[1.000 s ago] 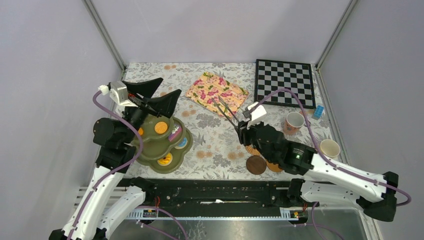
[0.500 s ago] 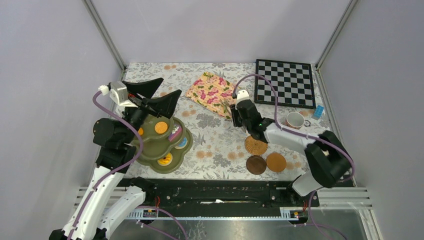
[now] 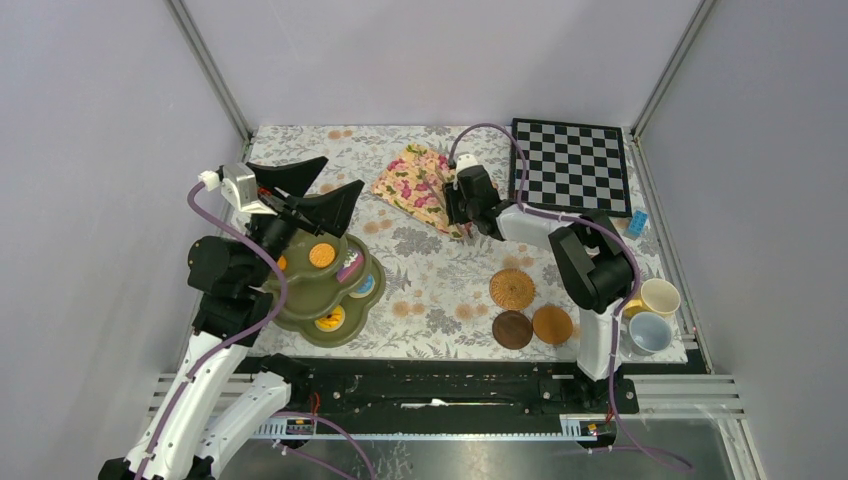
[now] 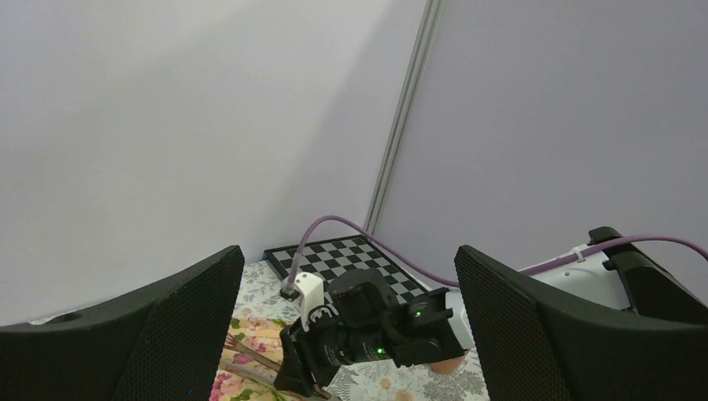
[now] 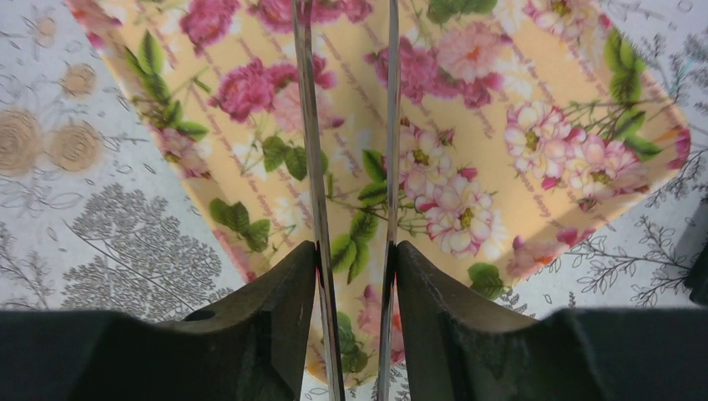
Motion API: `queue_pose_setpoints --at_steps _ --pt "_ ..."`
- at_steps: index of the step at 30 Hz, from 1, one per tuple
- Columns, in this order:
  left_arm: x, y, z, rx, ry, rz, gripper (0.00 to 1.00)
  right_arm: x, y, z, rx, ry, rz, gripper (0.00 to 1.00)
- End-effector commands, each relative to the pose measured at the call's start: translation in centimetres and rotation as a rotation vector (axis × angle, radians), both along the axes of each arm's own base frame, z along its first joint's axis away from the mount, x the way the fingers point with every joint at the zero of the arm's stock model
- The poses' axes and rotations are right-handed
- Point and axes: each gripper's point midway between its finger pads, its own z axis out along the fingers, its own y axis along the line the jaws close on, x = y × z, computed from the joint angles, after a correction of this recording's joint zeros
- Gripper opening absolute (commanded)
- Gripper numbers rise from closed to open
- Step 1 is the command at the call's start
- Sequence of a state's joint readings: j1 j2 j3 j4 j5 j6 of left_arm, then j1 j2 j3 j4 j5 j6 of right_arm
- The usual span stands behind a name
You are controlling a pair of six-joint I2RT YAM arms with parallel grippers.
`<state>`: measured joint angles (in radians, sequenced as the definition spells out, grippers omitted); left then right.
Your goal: Serve the afternoon tea
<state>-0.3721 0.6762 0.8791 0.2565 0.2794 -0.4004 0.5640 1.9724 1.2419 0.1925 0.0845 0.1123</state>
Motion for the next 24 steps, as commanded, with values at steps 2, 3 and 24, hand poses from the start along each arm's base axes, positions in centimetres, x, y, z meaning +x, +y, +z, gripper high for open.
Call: queue_pose_setpoints --at_steps 2,3,24 --pt "-0.5 0.1 1.0 -0.013 -0.043 -0.008 0.99 0.4 0.2 0.6 -0.023 0.016 0.012 0.48" --pt "-0.4 0.0 0.9 -0.014 -0.041 -0.008 0.99 0.4 0.3 0.7 -0.024 0.015 0.013 0.49" --pt "0.0 -0.6 0.4 -0.011 -0.021 -0.037 0.99 -8.7 -5.3 9.0 0.055 0.047 -0.069 0.88"
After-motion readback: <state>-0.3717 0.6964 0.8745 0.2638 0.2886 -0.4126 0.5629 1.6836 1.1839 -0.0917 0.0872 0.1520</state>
